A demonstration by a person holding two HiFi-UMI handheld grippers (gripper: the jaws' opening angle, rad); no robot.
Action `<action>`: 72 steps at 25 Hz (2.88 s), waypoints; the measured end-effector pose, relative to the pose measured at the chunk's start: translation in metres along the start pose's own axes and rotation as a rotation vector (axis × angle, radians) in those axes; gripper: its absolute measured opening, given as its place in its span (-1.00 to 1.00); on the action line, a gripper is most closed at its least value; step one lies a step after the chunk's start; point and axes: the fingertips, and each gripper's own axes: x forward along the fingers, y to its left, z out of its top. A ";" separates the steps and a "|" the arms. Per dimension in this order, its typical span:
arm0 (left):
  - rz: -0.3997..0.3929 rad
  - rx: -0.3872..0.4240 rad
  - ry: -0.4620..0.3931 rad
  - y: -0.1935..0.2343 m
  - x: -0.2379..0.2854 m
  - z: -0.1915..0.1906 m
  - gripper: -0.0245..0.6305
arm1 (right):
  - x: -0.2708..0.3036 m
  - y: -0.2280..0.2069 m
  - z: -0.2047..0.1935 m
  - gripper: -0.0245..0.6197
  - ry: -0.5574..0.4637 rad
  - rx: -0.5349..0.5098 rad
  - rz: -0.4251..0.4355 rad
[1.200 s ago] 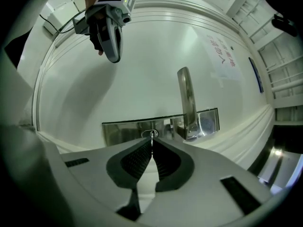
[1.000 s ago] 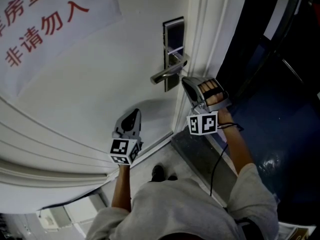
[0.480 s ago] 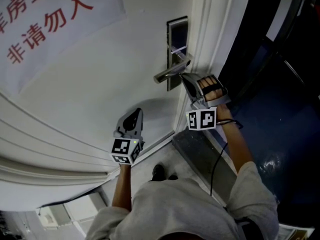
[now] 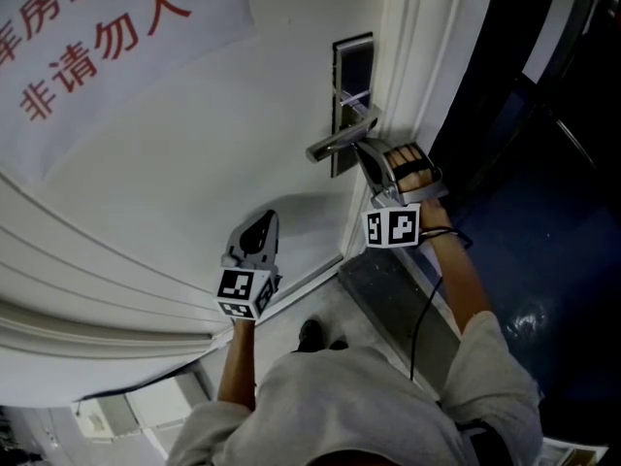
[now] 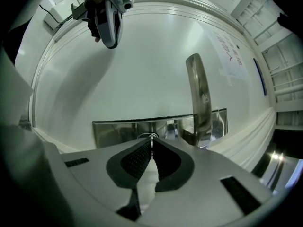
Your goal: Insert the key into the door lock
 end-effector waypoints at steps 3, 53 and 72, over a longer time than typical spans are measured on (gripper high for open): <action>-0.009 0.002 -0.002 -0.002 0.002 0.001 -0.87 | 0.001 0.000 0.000 -0.83 0.005 0.001 -0.003; -0.106 0.013 -0.024 -0.046 0.021 0.006 -0.87 | -0.167 0.060 -0.096 -0.85 0.221 1.285 -0.066; -0.107 -0.021 0.015 -0.045 0.021 -0.017 -0.87 | -0.209 0.083 -0.113 -0.86 0.333 1.361 -0.131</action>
